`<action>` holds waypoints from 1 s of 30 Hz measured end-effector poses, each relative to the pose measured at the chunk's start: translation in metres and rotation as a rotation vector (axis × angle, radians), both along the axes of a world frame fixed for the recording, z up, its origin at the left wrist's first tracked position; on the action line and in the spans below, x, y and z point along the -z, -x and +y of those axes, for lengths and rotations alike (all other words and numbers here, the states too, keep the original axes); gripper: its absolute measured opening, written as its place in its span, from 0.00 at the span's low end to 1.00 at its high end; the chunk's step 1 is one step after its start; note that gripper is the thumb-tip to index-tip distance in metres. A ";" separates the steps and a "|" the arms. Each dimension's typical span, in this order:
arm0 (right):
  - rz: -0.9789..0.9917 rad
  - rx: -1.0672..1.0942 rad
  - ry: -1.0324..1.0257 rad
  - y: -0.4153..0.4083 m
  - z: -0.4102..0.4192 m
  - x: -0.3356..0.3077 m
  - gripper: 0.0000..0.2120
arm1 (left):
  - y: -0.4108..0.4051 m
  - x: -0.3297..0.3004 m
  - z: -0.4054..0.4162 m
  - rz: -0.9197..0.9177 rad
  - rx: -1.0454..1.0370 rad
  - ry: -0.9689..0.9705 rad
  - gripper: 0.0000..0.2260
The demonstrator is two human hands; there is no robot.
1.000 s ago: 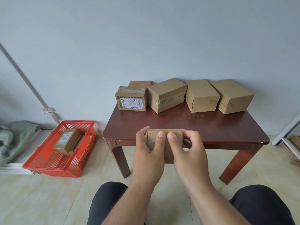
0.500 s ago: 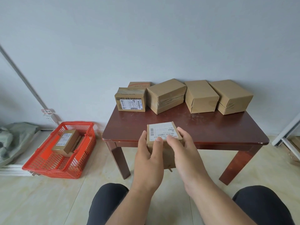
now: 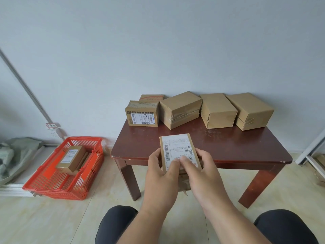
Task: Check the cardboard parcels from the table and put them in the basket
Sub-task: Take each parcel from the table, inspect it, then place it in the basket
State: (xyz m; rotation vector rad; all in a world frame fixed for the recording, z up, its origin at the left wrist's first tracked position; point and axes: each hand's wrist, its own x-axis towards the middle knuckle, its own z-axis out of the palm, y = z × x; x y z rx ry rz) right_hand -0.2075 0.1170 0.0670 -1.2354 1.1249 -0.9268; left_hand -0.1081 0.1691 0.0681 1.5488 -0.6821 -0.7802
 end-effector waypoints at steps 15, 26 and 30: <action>0.041 -0.007 0.112 -0.003 -0.008 0.011 0.09 | 0.002 0.004 0.005 -0.201 0.014 0.007 0.22; 0.210 -0.028 0.229 -0.003 -0.005 0.014 0.24 | -0.013 -0.003 0.001 -0.265 0.052 -0.006 0.09; 0.224 0.009 0.206 -0.004 -0.012 0.009 0.19 | -0.006 -0.003 0.005 -0.263 0.054 0.017 0.14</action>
